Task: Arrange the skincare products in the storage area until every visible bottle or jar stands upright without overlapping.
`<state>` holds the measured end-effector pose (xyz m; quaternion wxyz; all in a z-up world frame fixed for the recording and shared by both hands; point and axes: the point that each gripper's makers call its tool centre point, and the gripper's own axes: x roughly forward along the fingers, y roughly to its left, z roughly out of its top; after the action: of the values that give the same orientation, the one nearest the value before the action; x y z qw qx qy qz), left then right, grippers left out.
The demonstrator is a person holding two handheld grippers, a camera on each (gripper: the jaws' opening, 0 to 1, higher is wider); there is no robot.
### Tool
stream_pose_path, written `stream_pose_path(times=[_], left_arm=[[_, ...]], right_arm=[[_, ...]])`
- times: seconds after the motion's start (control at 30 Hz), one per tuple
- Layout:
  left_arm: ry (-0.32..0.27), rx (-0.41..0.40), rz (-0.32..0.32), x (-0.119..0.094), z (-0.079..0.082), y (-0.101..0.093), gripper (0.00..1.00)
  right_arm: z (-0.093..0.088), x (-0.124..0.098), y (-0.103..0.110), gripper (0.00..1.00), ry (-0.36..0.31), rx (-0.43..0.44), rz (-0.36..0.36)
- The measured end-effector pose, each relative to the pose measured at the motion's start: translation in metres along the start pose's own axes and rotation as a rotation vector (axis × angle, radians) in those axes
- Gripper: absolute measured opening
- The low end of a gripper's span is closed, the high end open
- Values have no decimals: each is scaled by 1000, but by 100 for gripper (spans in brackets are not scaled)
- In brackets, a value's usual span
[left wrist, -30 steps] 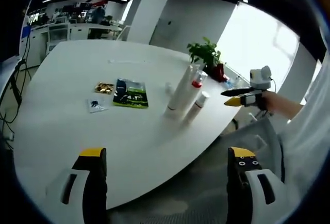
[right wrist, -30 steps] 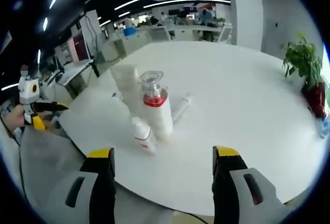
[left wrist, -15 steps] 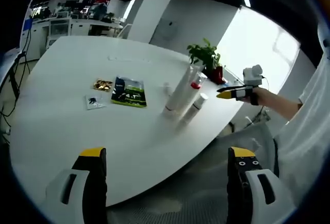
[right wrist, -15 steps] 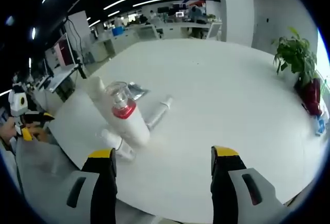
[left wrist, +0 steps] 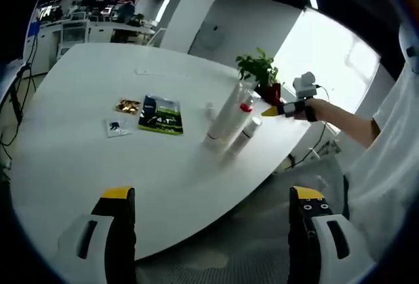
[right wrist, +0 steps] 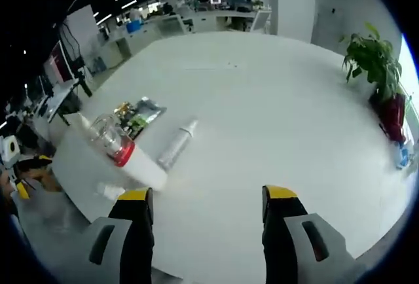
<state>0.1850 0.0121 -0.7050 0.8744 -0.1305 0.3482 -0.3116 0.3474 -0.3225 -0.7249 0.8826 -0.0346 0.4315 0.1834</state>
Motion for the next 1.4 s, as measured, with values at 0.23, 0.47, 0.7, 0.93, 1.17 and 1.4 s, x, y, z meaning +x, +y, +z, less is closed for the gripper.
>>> stream_pose_path(times=[0.23, 0.47, 0.7, 0.93, 1.17, 1.4], left_arm=[[10, -6, -6, 2, -2, 7, 90], [24, 5, -3, 3, -5, 9, 89], [22, -3, 0, 2, -5, 7, 89], [28, -4, 1, 2, -5, 4, 88], [27, 1, 9, 0, -5, 2, 88], [32, 2, 10, 1, -6, 1, 88]], right_arm=[[7, 20, 0, 67, 28, 30, 22], [9, 39, 1, 65, 47, 68, 23], [19, 54, 3, 65, 73, 59, 30], [34, 74, 9, 57, 99, 77, 55], [39, 98, 22, 55, 138, 84, 77], [40, 116, 32, 51, 186, 87, 97]])
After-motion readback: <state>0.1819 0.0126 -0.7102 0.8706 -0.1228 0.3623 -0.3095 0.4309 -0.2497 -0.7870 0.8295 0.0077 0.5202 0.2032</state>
